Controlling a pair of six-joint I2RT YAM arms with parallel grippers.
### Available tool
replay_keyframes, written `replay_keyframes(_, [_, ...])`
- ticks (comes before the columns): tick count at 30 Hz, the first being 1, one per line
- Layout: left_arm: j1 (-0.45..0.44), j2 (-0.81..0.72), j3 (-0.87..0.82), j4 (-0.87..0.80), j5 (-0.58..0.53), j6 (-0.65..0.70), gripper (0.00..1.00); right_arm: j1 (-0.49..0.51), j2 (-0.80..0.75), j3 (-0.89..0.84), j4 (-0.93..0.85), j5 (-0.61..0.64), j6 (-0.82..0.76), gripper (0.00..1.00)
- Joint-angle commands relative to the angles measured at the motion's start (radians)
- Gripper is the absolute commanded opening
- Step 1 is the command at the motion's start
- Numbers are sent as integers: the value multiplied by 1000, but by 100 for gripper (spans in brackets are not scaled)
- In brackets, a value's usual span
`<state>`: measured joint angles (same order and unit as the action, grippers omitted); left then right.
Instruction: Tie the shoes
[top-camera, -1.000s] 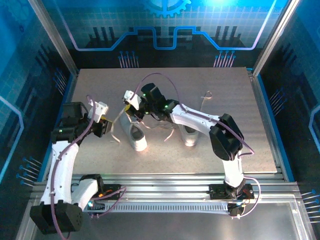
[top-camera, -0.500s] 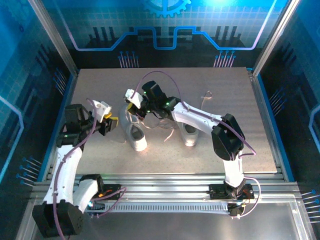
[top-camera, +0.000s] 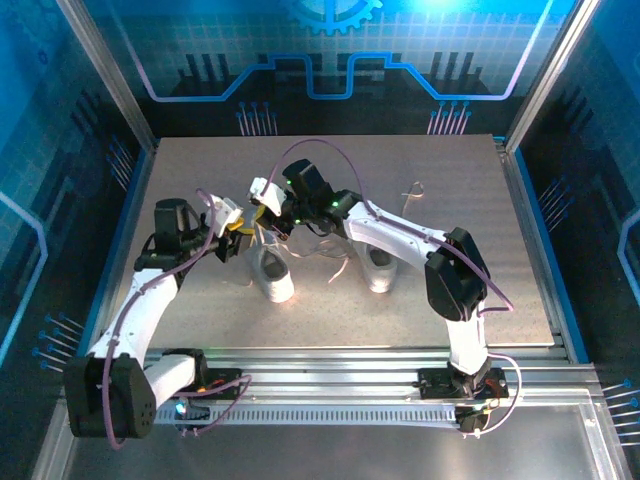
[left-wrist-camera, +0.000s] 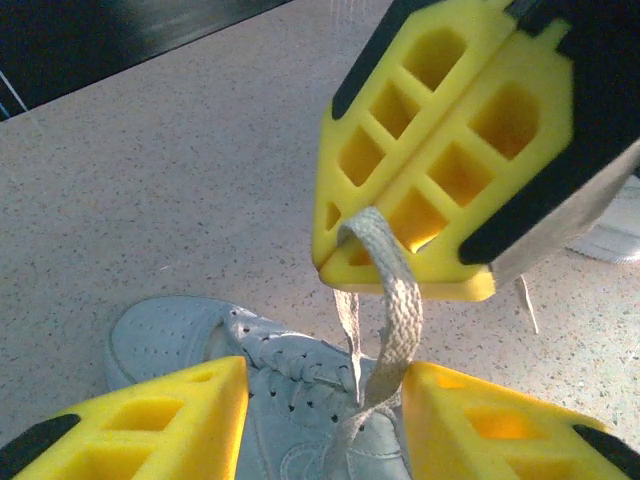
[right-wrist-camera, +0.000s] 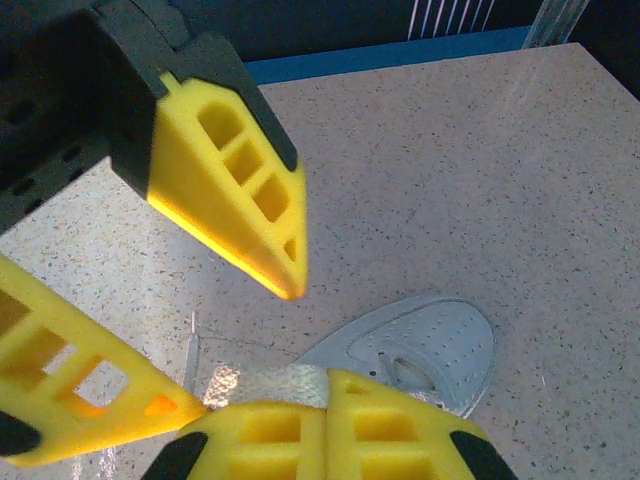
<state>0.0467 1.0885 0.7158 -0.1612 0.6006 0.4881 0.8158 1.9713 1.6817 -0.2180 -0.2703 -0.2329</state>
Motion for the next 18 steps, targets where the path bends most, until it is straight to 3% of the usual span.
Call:
replay_keyframes(1, [-20,29,-21,70,54,6,45,-13,6,45,-12,-27,0,0])
replay_keyframes(5, [-36,59,-30,109,56,-4,45,-15,12,54,-21,-31,2,0])
replay_keyframes(8, [-42,62,-35,144,55,-21,38,-13,16,58,-30,-33,-1,0])
replay_keyframes(10, [-45,56,-35,162,48,-33,28,-15,17,58,-36,-35,-3,0])
replay_keyframes(12, [-45,46,-31,167,39,-38,1,-15,17,57,-43,-39,-3,0])
replay_keyframes(14, [-45,27,-27,163,24,-43,0,-15,15,56,-52,-44,-2,0])
replay_keyframes(18, [-45,-22,-29,151,2,-51,0,-42,-13,31,-74,-66,32,25])
